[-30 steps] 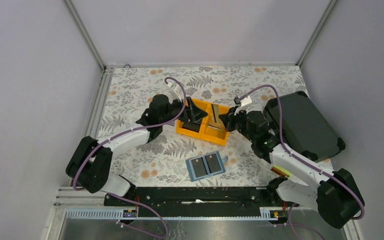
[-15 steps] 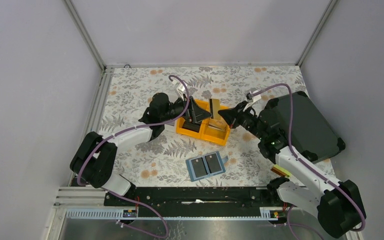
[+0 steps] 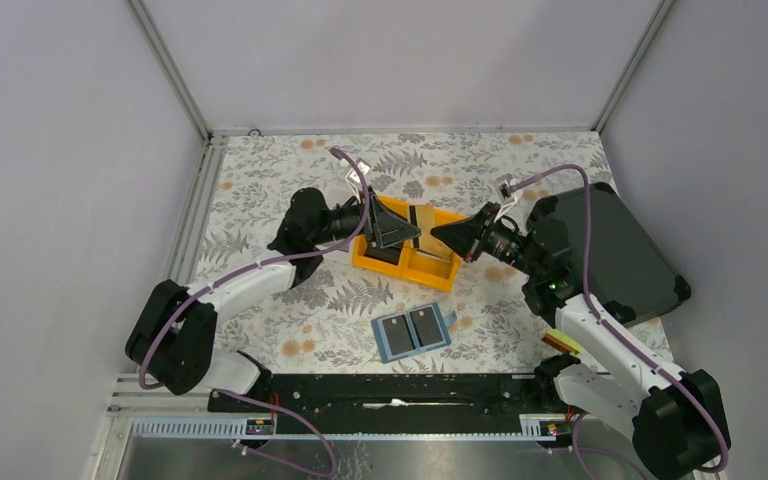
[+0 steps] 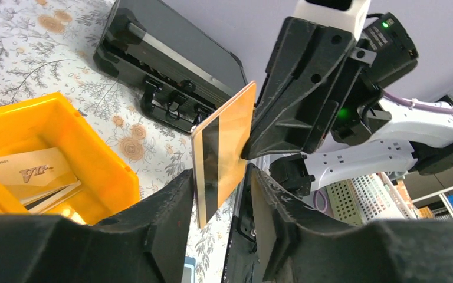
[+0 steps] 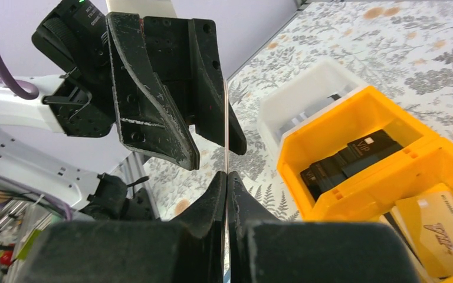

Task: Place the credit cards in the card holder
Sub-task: Pick up the credit card from the storage box.

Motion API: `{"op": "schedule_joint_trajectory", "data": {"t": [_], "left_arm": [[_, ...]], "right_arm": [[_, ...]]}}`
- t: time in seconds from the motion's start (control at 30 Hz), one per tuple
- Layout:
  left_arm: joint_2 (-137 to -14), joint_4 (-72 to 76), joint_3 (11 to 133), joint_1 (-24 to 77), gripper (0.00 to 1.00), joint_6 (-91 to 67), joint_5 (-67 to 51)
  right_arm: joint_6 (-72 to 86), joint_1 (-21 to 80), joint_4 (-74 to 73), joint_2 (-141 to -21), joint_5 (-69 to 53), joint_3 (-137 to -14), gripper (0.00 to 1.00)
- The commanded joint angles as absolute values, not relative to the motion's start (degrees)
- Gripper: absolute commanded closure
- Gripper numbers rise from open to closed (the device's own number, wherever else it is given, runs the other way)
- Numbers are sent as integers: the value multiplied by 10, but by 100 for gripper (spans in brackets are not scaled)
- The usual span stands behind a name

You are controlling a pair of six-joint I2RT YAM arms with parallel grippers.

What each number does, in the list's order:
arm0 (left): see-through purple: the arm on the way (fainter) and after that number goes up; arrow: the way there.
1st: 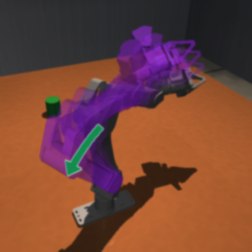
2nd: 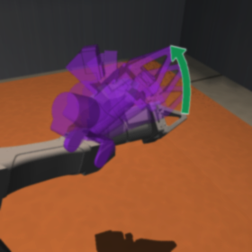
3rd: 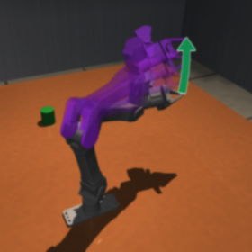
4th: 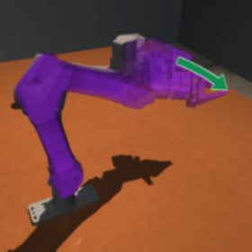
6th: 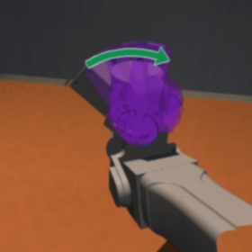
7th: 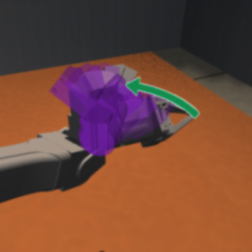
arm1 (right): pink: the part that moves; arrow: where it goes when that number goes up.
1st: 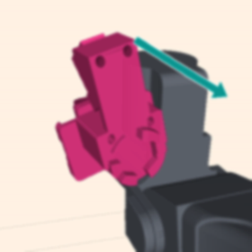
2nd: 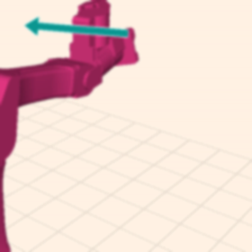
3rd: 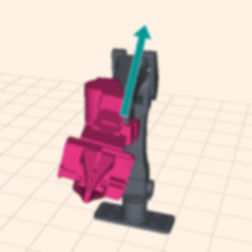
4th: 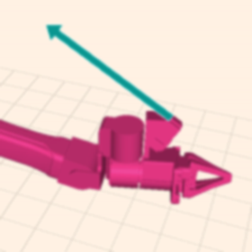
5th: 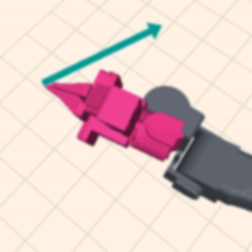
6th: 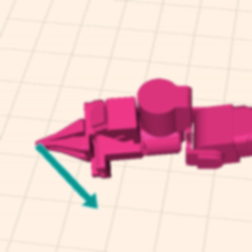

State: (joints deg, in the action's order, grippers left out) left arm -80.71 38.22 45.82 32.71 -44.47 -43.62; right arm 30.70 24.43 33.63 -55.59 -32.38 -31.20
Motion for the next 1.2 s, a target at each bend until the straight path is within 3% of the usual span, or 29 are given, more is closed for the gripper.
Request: {"op": "schedule_joint_trajectory", "data": {"t": [0.0, 0.2, 0.33, 0.43, 0.83, 1.17], "left_arm": [[-777, 426, 448, 336, 65, -451, -462], [-762, 460, 423, 339, 100, -473, -455], [-752, 471, 399, 343, 100, -488, -428], [-751, 465, 395, 345, 100, -499, -408], [-753, 441, 386, 346, 100, -519, -335], [-750, 443, 386, 346, 100, -520, -331]], "right_arm": [[335, 237, 376, -559, -377, -332, 100], [327, 236, 353, -570, -396, -343, 97], [310, 236, 341, -584, -414, -347, 60], [292, 236, 331, -597, -441, -353, 50], [254, 236, 278, -600, -415, -348, 42], [270, 236, 266, -616, -399, -354, 53]]}}
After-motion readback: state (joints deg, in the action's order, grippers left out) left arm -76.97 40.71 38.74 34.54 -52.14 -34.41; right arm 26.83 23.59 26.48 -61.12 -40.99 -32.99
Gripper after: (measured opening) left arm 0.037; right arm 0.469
